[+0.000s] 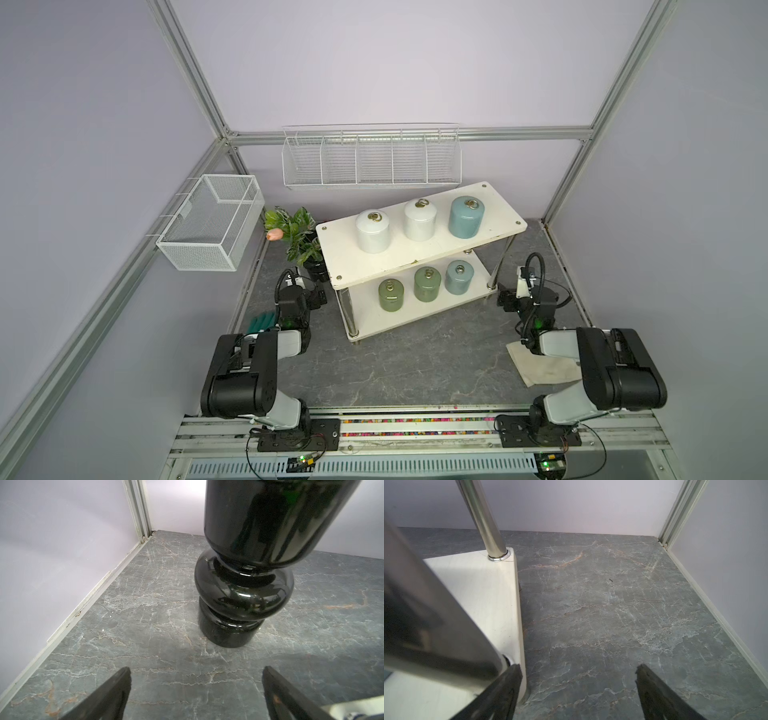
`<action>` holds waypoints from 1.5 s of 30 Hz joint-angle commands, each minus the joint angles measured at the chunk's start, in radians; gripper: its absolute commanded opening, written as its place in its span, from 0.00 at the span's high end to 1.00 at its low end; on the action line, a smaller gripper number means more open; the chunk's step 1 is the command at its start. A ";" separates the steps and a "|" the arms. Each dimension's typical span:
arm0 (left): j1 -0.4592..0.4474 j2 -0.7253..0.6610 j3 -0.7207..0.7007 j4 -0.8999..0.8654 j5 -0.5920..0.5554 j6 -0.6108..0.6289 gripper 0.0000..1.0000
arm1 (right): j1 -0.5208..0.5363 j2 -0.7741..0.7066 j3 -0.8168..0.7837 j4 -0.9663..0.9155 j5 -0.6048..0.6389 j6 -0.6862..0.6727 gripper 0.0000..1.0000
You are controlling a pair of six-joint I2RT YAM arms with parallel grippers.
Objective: Remove the tea canisters from the shelf
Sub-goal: Pick up the tea canister from the shelf.
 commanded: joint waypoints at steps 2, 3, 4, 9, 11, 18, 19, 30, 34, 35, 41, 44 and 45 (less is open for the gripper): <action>-0.004 -0.004 0.022 0.012 0.000 0.012 0.01 | 0.001 0.008 0.009 0.001 0.000 -0.003 0.11; -0.004 -0.005 0.022 0.013 0.001 0.011 0.01 | 0.001 0.009 0.009 0.001 0.000 -0.003 0.11; -0.003 -0.004 0.022 0.012 0.000 0.010 0.01 | 0.002 0.009 0.009 0.000 -0.001 -0.003 0.11; -0.005 -0.003 0.022 0.013 -0.001 0.012 0.01 | 0.002 0.009 0.007 0.001 -0.002 -0.001 0.11; -0.004 -0.005 0.023 0.012 0.000 0.011 0.01 | 0.002 0.008 0.008 0.001 -0.002 -0.001 0.11; -0.004 -0.005 0.022 0.012 0.000 0.010 0.01 | 0.000 0.008 0.007 0.001 -0.002 -0.002 0.11; -0.005 -0.004 0.022 0.013 0.000 0.011 0.01 | 0.001 0.007 0.008 0.001 -0.002 -0.001 0.11; -0.004 -0.005 0.022 0.013 0.001 0.012 0.01 | 0.000 0.008 0.006 0.004 -0.004 0.000 0.11; -0.004 -0.005 0.020 0.014 -0.002 0.011 0.01 | -0.002 0.007 0.005 0.005 -0.005 0.000 0.11; -0.004 -0.005 0.020 0.014 -0.001 0.011 0.01 | -0.001 0.005 0.004 0.004 -0.004 -0.001 0.11; -0.004 -0.043 0.038 -0.044 -0.035 0.003 0.01 | 0.001 -0.050 0.041 -0.102 0.005 0.001 0.11; -0.004 -0.112 0.081 -0.186 -0.043 0.000 0.01 | 0.001 -0.106 0.055 -0.186 0.033 0.013 0.11; -0.005 -0.131 0.094 -0.238 -0.051 -0.001 0.01 | 0.003 -0.131 0.063 -0.229 0.054 0.024 0.11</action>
